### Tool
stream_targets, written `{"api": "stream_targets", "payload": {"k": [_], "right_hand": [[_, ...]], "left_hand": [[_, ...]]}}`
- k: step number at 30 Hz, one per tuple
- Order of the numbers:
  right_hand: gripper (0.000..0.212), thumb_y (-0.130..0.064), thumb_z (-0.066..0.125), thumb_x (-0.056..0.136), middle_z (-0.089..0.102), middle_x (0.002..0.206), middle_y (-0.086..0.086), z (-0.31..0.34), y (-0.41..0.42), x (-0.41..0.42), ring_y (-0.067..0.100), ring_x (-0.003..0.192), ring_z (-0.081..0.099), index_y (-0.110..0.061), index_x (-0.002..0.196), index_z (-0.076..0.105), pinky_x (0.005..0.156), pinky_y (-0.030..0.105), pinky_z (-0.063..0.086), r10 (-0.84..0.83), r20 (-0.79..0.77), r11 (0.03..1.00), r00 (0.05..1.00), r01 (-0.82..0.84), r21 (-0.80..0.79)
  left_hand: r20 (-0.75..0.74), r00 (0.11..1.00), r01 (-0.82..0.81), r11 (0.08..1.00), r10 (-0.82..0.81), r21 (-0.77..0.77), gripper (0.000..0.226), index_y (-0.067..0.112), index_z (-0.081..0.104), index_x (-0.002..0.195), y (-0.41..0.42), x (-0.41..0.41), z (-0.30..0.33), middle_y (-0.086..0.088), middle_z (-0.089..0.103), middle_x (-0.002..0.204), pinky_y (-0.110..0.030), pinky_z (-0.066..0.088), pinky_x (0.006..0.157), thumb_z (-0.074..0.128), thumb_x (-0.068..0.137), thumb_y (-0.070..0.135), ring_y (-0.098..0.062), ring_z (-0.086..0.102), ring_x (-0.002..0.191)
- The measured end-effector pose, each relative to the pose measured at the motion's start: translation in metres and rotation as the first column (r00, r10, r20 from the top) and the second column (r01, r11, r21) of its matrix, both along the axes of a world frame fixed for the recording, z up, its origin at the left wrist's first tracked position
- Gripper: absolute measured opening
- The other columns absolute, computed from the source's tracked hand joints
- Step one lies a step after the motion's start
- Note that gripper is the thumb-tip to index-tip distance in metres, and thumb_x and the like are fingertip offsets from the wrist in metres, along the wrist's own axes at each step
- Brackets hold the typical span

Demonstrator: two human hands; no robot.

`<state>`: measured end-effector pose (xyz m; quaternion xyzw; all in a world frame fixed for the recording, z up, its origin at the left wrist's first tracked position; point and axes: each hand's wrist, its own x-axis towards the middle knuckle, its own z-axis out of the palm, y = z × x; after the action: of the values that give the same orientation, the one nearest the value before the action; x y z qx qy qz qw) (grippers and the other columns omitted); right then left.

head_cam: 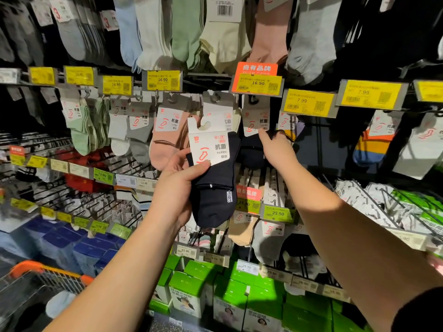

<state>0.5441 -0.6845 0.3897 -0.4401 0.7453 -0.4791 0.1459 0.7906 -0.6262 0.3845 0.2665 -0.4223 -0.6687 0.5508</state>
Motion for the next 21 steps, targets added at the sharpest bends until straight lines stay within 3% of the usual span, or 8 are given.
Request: {"api": "stream_targets", "payload": {"k": [4,6,8,11,14,16,19,21], "right_hand": [[0.052,-0.048,0.052,0.097,0.054,0.132,0.007,-0.016,0.023,-0.001,0.027,0.122,0.053,-0.013,0.134,0.047,0.094,0.036,0.044,-0.078,0.095,0.99,0.992,0.088,-0.113],[0.036,-0.044,0.049,0.1,0.057,0.123,0.002,-0.025,0.043,0.007,0.021,0.111,0.056,-0.018,0.125,0.051,0.087,0.034,0.043,-0.05,0.134,0.981,0.99,0.074,-0.179],[0.024,-0.042,0.043,0.104,0.06,0.109,-0.004,-0.033,0.063,0.021,0.011,0.096,0.057,-0.023,0.114,0.055,0.077,0.03,0.041,0.046,0.158,0.976,0.986,-0.011,-0.218],[0.026,-0.039,0.039,0.107,0.062,0.101,-0.003,-0.04,0.081,0.048,0.01,0.087,0.058,-0.024,0.102,0.06,0.078,0.028,0.045,0.26,0.304,0.943,0.916,-0.174,-0.283],[0.03,-0.048,0.041,0.104,0.069,0.103,-0.003,-0.04,0.088,0.061,0.017,0.096,0.065,-0.028,0.106,0.064,0.083,0.033,0.051,0.386,0.398,0.911,0.832,-0.276,-0.306],[0.024,-0.046,0.045,0.103,0.073,0.103,-0.013,-0.033,0.095,0.065,0.007,0.101,0.068,-0.034,0.104,0.066,0.088,0.03,0.052,0.439,0.399,0.891,0.805,-0.332,-0.31],[0.017,-0.047,0.052,0.1,0.071,0.114,-0.014,-0.024,0.095,0.062,0.005,0.107,0.067,-0.035,0.108,0.06,0.099,0.038,0.052,0.422,0.321,0.895,0.848,-0.333,-0.296],[0.019,-0.045,0.052,0.101,0.066,0.122,-0.015,-0.018,0.091,0.058,0.004,0.111,0.063,-0.036,0.116,0.055,0.101,0.035,0.05,0.381,0.253,0.909,0.889,-0.309,-0.281]], "left_hand": [[-0.006,1.0,0.0,1.0,0.0,0.007,0.035,0.011,0.057,0.118,-0.003,-0.002,-0.004,-0.008,0.075,0.11,-0.036,0.059,0.08,0.061,0.088,-0.007,-0.021,0.073,0.094],[-0.012,1.0,0.003,1.0,-0.002,0.014,0.039,0.009,0.057,0.122,-0.005,-0.004,-0.005,-0.009,0.074,0.114,-0.04,0.058,0.086,0.062,0.087,-0.007,-0.023,0.072,0.098],[-0.007,1.0,0.013,1.0,-0.013,0.016,0.039,0.009,0.057,0.122,-0.006,-0.008,-0.006,-0.009,0.074,0.114,-0.042,0.057,0.09,0.063,0.087,-0.006,-0.025,0.072,0.101],[-0.004,0.999,0.037,0.999,-0.037,-0.006,0.033,0.013,0.059,0.113,-0.006,-0.017,-0.006,-0.003,0.077,0.1,-0.033,0.06,0.079,0.061,0.088,-0.008,-0.019,0.073,0.09],[-0.007,0.998,0.059,0.998,-0.059,-0.011,0.036,0.009,0.058,0.118,-0.006,-0.028,-0.004,-0.006,0.076,0.099,-0.029,0.06,0.07,0.061,0.088,-0.009,-0.018,0.073,0.086],[-0.001,0.997,0.081,0.997,-0.081,-0.008,0.039,0.008,0.057,0.122,-0.006,-0.035,-0.003,-0.01,0.075,0.104,-0.029,0.06,0.068,0.062,0.088,-0.008,-0.02,0.074,0.087],[0.045,0.995,0.09,0.995,-0.088,-0.037,0.038,0.011,0.059,0.122,-0.009,-0.048,0.001,-0.008,0.076,0.103,-0.027,0.059,0.068,0.063,0.089,-0.007,-0.02,0.074,0.088],[0.113,0.991,0.081,0.994,-0.072,-0.075,0.039,0.014,0.061,0.125,-0.013,-0.056,0.004,-0.004,0.076,0.103,-0.027,0.059,0.07,0.065,0.09,-0.003,-0.018,0.074,0.09]]}}
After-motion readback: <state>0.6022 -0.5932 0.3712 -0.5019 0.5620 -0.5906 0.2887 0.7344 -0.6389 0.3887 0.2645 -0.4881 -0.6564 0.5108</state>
